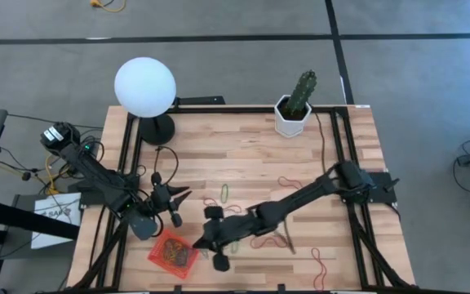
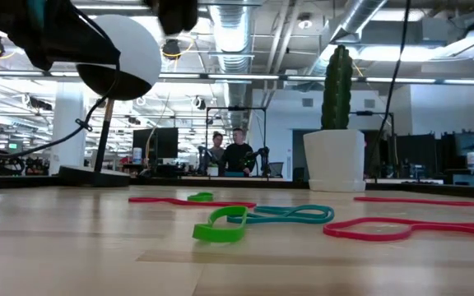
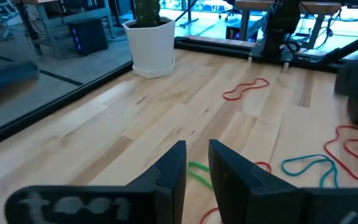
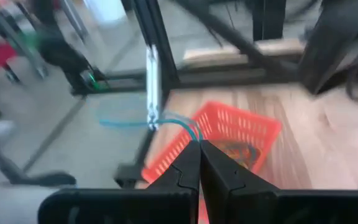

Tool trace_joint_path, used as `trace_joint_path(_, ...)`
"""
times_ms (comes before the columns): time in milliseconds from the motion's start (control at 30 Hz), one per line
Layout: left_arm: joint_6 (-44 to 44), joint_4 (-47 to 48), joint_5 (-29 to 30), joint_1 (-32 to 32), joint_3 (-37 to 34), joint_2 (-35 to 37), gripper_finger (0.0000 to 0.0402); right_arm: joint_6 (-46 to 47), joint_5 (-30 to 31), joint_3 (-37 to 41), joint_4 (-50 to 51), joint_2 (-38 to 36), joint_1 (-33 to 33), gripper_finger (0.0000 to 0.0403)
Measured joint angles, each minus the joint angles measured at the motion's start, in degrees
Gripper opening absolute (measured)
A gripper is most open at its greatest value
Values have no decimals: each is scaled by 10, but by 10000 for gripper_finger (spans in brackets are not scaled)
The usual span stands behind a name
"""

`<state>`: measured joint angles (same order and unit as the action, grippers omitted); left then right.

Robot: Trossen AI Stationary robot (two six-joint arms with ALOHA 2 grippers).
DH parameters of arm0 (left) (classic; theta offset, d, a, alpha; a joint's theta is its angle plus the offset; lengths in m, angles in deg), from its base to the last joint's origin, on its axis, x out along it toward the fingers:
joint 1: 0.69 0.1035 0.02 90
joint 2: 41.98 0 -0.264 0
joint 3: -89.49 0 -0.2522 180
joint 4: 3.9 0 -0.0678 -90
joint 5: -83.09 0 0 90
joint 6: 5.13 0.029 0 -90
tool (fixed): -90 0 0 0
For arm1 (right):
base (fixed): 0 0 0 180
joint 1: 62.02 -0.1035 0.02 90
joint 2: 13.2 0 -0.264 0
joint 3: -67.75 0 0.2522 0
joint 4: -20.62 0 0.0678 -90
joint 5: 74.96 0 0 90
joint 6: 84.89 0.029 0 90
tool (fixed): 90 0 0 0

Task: Pick and place rubber bands into bin
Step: Put the right blue rubber band into the basket

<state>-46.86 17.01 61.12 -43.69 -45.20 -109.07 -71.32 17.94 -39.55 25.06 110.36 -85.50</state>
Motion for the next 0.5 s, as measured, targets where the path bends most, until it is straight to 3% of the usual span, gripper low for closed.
trace_joint_path(233, 0, 0, 0, 0, 0, 0, 59, -21, -1, -126, 38, 108, 2, 0)
trace_joint_path(500, -5, 0, -8, 0, 0, 0, 59, -17, 0, -215, 43, 178, 14, 0)
